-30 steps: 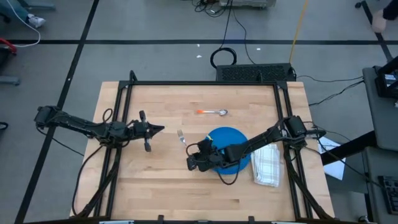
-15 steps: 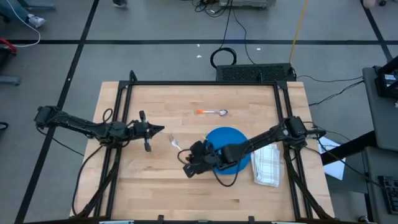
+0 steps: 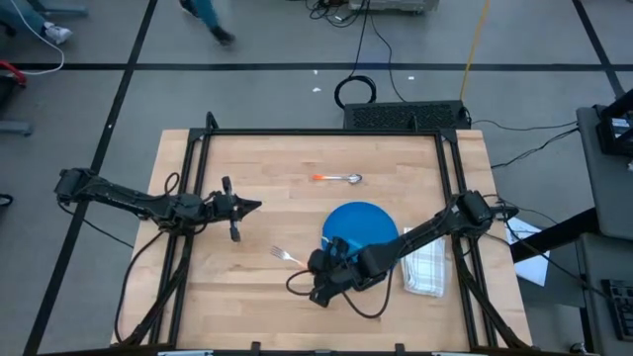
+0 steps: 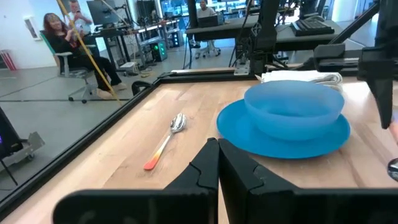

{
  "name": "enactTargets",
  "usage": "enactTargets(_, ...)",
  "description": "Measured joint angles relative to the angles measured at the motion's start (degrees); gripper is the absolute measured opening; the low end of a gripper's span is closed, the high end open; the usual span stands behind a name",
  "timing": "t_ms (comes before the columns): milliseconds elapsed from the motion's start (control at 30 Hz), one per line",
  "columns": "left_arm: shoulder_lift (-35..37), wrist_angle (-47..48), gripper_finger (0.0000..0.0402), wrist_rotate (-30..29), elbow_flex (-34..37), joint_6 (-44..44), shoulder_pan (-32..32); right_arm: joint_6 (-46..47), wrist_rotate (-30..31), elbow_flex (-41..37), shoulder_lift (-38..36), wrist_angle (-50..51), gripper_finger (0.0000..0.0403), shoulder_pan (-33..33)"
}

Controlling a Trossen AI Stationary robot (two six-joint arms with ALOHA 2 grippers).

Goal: Set table place
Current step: Put the light orange fork to the left of the blue plate

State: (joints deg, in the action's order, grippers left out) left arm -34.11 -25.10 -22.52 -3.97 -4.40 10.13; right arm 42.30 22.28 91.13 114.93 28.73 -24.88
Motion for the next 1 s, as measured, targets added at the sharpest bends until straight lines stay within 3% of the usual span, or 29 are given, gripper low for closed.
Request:
enactTargets(233,0.0,0.0,0.0010,0.0,0.0,0.2,0.0,-2.3,-5.0,0.0,3.7,-0.9,0.0044,-0.4)
enactTargets(800,0.0,0.0,0.0010,0.0,0.0,-0.2,0.0,-6.5,-5.1,0.0,7.1,-4.3,0.0044,1.7)
enactTargets(1000,0.0,0.0,0.0010,0.0,0.0,0.0,0.0,-12.0,-6.1,0.0,7.1,-4.5,0.0044,2.0)
